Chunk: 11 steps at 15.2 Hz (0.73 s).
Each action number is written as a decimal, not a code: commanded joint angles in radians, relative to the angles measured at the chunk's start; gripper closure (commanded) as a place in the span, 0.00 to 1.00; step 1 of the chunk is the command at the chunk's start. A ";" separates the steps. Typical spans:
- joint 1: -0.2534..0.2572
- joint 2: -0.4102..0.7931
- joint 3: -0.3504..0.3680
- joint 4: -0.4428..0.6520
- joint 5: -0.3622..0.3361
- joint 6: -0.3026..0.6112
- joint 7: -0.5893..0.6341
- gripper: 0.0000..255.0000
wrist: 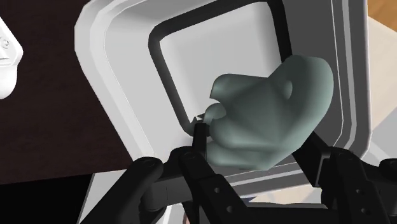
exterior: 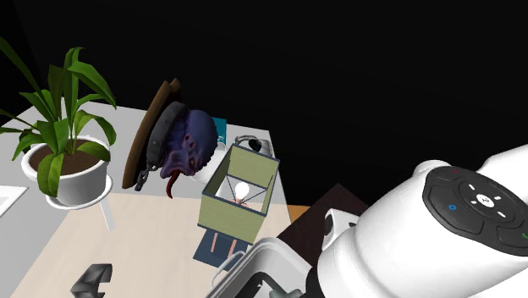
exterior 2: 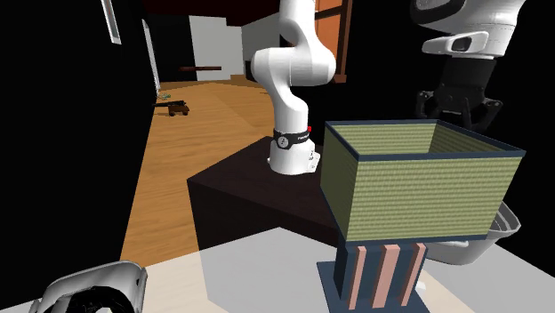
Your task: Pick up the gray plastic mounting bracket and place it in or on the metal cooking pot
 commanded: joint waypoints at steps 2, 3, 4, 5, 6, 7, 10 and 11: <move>-0.019 0.030 0.036 -0.019 -0.002 0.049 0.012 1.00; -0.027 0.041 0.049 -0.024 -0.005 0.067 0.016 1.00; -0.036 0.053 0.063 -0.030 -0.008 0.085 0.020 1.00; -0.046 0.065 0.078 -0.036 -0.011 0.102 0.025 1.00; -0.056 0.078 0.093 -0.041 -0.016 0.120 0.030 1.00; -0.068 0.092 0.108 -0.046 -0.021 0.139 0.036 1.00; -0.111 0.135 0.161 -0.060 -0.042 0.195 0.057 1.00; -0.128 0.151 0.181 -0.064 -0.051 0.214 0.066 1.00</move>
